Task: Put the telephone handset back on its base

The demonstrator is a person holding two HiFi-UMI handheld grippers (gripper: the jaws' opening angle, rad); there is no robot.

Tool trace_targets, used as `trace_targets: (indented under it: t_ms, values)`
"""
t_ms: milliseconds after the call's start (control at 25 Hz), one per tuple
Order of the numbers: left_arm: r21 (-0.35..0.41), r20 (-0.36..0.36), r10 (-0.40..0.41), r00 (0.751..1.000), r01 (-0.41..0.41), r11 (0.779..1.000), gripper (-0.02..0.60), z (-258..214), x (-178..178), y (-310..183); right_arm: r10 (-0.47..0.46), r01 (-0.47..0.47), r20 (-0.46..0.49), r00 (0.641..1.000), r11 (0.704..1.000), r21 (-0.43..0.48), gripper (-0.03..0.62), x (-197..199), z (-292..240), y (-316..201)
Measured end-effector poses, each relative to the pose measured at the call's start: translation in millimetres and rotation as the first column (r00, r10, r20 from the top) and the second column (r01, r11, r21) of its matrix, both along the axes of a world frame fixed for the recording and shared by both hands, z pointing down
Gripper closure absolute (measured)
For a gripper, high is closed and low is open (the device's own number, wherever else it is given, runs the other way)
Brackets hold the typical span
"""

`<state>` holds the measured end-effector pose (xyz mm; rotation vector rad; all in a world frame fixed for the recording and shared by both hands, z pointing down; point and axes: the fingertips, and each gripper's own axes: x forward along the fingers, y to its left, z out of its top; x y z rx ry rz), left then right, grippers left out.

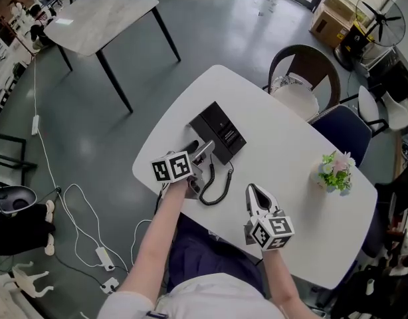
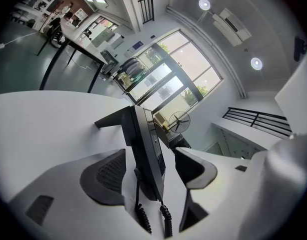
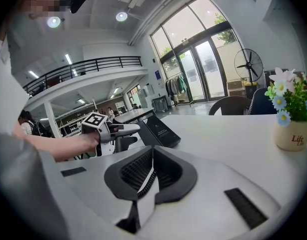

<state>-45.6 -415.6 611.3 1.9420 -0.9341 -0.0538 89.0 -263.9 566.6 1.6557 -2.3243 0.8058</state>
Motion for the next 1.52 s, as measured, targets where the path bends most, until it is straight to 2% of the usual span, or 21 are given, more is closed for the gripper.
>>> trace_targets:
  t_ms: [440, 600, 880, 1280, 1440, 1520]
  values:
    - [0.040, 0.013, -0.012, 1.000, 0.011, 0.999, 0.261, -23, -4, 41, -0.029, 0.030, -0.005, 1.000, 0.998, 0.062, 0.562, 7, -21, 17]
    - [0.080, 0.060, -0.018, 0.998, 0.013, 0.997, 0.261, -35, -6, 58, -0.029, 0.028, 0.009, 1.000, 0.996, 0.083, 0.562, 11, -28, 24]
    - [0.169, 0.092, 0.001, 0.996, -0.016, 0.985, 0.261, -65, -1, 96, -0.031, 0.029, 0.021, 0.999, 0.993, 0.117, 0.562, 20, -36, 33]
    - [0.296, 0.085, 0.035, 0.996, -0.059, 0.953, 0.262, -109, 10, 145, -0.057, 0.055, 0.012, 0.998, 0.987, 0.148, 0.562, 26, -47, 41]
    - [0.372, 0.111, 0.033, 0.993, -0.072, 0.925, 0.262, -129, 12, 164, -0.057, 0.054, 0.019, 0.998, 0.987, 0.150, 0.560, 28, -54, 47]
    - [0.416, 0.145, 0.021, 0.989, -0.080, 0.906, 0.285, -135, 11, 171, -0.053, 0.049, 0.020, 0.998, 0.987, 0.150, 0.562, 31, -56, 48]
